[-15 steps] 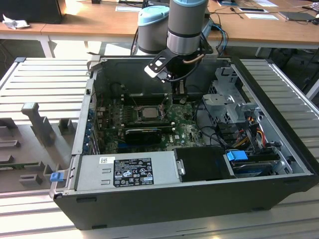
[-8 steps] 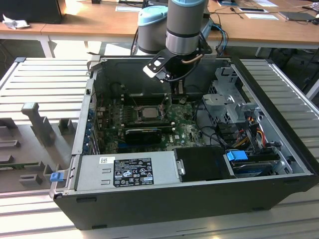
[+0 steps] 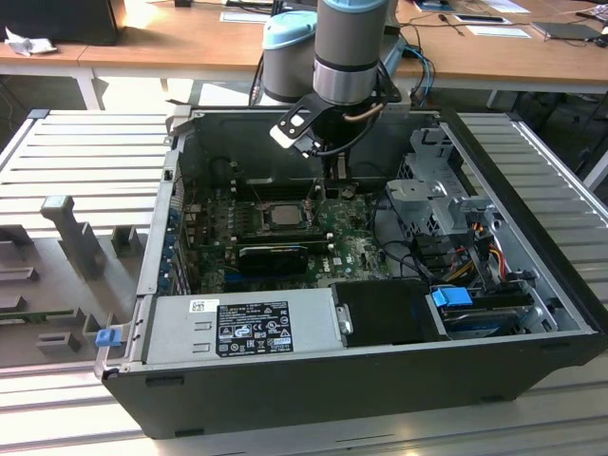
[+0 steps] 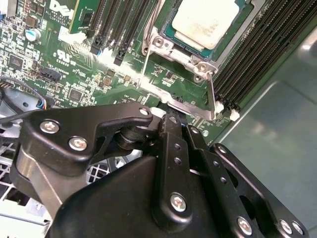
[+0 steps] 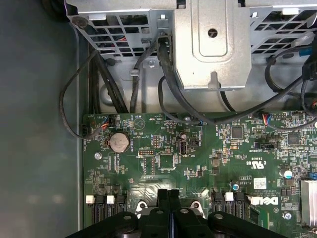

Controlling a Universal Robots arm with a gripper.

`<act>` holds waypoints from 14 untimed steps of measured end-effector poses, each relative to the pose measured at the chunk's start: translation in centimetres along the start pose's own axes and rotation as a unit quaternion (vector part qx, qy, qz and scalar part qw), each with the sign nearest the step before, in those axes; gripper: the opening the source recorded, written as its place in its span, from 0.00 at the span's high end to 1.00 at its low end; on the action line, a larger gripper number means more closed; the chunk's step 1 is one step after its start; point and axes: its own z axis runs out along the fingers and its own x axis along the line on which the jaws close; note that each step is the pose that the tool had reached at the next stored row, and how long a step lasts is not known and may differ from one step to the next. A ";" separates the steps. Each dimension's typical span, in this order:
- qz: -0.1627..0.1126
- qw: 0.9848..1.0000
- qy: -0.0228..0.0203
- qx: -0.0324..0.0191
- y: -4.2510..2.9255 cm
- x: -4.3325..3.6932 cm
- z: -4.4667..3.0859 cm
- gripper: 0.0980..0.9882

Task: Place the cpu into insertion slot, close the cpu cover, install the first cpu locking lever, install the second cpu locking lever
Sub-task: 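Close the cpu cover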

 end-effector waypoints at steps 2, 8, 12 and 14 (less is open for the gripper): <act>0.000 1.000 0.000 0.000 -0.13 0.00 0.00 0.99; 0.000 1.000 0.000 0.000 -0.50 -0.01 0.04 0.99; 0.000 1.000 0.000 0.000 -0.82 -0.02 0.13 0.99; 0.000 1.000 0.000 0.000 -1.25 -0.04 0.18 0.99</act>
